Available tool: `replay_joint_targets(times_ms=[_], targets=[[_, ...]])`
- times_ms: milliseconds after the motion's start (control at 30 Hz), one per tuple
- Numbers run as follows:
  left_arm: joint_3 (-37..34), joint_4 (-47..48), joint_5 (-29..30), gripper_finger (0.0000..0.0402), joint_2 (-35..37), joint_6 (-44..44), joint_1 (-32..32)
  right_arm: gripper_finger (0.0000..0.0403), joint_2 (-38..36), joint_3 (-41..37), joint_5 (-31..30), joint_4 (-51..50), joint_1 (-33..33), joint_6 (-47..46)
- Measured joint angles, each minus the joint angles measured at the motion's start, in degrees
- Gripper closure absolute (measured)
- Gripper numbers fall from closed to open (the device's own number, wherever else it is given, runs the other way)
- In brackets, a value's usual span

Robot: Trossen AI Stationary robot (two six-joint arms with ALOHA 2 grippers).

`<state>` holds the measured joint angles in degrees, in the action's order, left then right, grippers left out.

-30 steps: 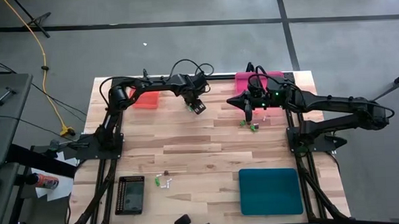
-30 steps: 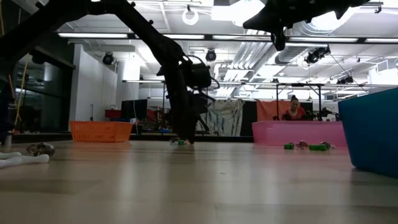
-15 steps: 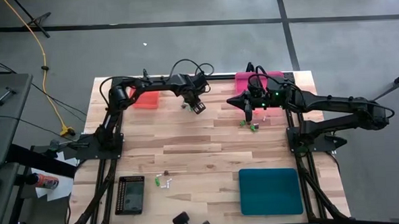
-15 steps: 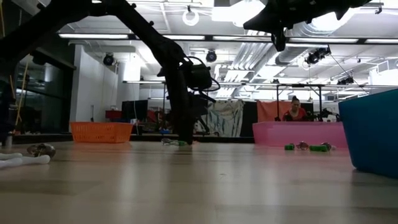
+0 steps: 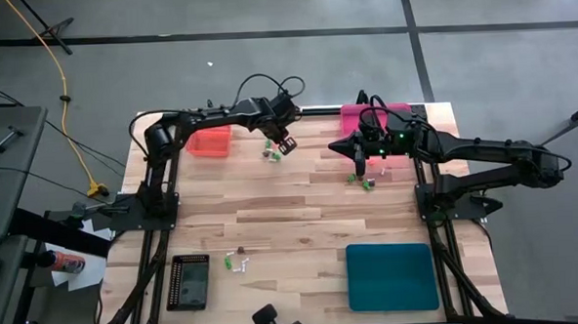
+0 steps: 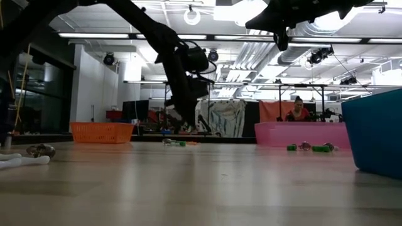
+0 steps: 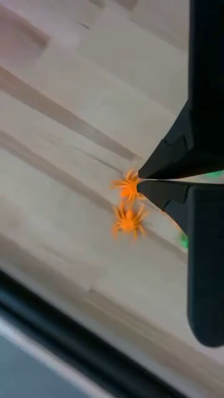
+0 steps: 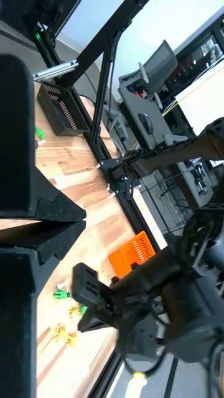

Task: Sort Halloween decoration
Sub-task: Put the orange spider toy into the pink bin

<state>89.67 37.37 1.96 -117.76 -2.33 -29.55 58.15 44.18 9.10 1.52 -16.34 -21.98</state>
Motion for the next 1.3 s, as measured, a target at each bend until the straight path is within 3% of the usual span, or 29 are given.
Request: replay_joint_targets(times_ms=[267, 600, 767, 967, 1100, 1300], targets=[[0.0, 1.2, -5.2, 0.0401, 4.0, -0.6, 0.9, 0.0403, 0.0, 0.0, 0.0, 0.0, 0.0, 0.0], [0.1, 1.3, -5.0, 0.0401, 8.8, -1.9, 2.6, 0.0403, 0.0, 0.0, 0.1, 0.0, 0.0, 1.5], [0.1, 1.3, -2.9, 0.0401, 8.8, -1.9, 3.1, 0.0403, 0.0, 0.0, 0.1, 0.0, 0.0, 1.9], [-4.5, -2.0, 5.5, 0.0397, 8.2, -3.5, 2.0, 0.0403, 0.0, 0.0, 0.1, 0.0, 0.0, 1.4], [-8.7, -5.8, 2.6, 0.0371, 8.2, -8.0, -1.1, 0.0403, 0.0, 0.0, 0.1, 0.0, 0.0, 1.0], [-11.0, -7.7, -0.6, 0.0301, 5.5, -9.6, -4.0, 0.0403, 0.0, 0.0, 0.0, 0.0, 0.0, 0.8]])
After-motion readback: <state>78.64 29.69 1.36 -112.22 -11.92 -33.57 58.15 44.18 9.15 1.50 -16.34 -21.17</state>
